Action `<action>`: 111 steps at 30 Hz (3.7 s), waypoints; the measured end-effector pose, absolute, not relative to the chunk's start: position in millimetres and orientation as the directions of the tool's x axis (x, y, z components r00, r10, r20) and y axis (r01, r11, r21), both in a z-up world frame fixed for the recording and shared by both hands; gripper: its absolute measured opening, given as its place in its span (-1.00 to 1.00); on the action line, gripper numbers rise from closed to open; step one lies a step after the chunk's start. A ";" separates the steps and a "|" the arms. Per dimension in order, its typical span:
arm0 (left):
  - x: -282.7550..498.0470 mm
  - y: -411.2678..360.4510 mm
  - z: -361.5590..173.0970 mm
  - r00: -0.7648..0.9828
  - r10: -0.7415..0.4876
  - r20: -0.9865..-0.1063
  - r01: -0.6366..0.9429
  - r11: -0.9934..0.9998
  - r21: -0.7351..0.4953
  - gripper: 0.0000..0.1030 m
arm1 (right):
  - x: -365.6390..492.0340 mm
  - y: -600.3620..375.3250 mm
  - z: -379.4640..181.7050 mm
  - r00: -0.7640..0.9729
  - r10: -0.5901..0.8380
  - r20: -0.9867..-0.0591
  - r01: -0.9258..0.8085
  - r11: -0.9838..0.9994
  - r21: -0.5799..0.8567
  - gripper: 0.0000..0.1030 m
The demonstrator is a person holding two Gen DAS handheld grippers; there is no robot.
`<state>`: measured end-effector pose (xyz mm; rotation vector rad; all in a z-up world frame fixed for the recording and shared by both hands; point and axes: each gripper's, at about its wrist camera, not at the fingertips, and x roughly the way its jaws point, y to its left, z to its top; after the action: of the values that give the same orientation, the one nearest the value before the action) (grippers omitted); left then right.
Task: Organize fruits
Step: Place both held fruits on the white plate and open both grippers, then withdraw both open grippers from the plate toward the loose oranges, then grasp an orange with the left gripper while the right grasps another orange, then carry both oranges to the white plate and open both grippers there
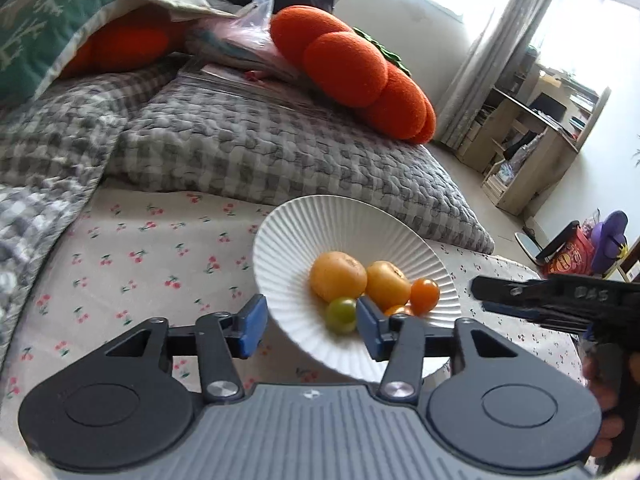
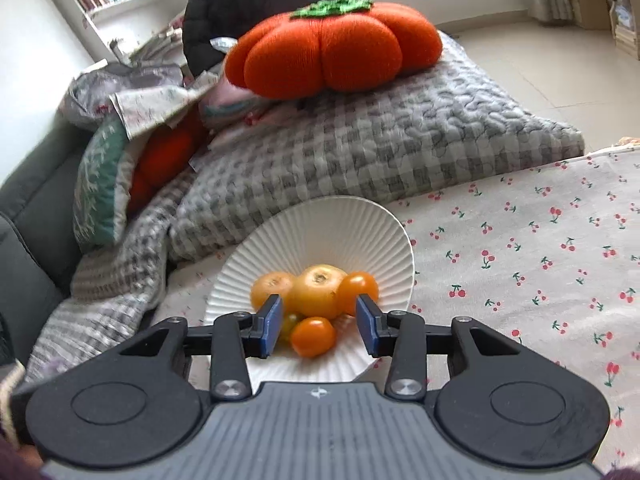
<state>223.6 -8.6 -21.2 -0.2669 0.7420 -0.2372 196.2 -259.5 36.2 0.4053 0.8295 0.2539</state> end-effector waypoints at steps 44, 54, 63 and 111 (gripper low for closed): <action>96.5 -12.0 -49.1 0.641 -0.144 -0.754 0.122 0.989 -0.086 0.19 | 77.1 -167.8 19.0 0.443 0.288 -0.849 -0.428 0.900 0.081 0.18; 113.5 -23.8 -64.2 0.628 -0.081 -0.774 0.125 0.992 -0.002 0.17 | 83.3 -168.4 15.7 0.462 0.292 -0.837 -0.422 0.903 0.082 0.14; 117.4 -21.6 -67.2 0.626 -0.052 -0.778 0.125 0.992 0.035 -0.57 | 102.5 -163.8 12.3 0.494 0.423 -0.760 -0.379 0.891 0.250 0.11; 124.8 13.7 -58.0 0.642 -0.073 -0.763 0.020 0.997 -0.078 -0.80 | 143.2 -171.4 12.2 0.488 0.572 -0.659 -0.255 0.815 0.520 -0.45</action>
<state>124.8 13.7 -58.0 -0.0649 0.8720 -0.0525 143.2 -171.4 12.2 0.3784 0.9348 0.5177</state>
